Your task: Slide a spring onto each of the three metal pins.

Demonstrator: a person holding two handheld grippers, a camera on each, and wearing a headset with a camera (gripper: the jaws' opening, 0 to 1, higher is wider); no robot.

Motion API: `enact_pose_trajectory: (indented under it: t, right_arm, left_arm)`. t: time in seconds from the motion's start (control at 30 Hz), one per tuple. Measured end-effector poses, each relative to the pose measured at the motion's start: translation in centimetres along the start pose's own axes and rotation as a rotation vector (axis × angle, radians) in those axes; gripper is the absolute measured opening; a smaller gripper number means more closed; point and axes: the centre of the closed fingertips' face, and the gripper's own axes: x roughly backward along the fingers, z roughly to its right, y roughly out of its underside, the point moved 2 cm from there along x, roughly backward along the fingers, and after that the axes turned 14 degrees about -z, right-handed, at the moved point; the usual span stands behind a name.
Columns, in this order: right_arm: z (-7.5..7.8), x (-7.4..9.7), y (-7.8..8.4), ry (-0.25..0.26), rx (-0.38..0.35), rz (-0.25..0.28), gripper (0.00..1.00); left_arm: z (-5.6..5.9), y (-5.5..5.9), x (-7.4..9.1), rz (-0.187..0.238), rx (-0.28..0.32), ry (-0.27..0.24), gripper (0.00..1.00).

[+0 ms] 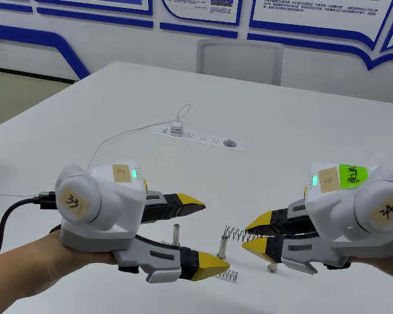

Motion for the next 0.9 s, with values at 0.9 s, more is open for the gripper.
enact_pose_trajectory:
  t: [0.9]
  right_arm:
    - [-1.1, -0.6, -0.5, -0.027, 0.058, -0.015, 0.11]
  left_arm:
    - [1.1, 0.1, -1.6, -0.076, -0.140, 0.034, 0.33]
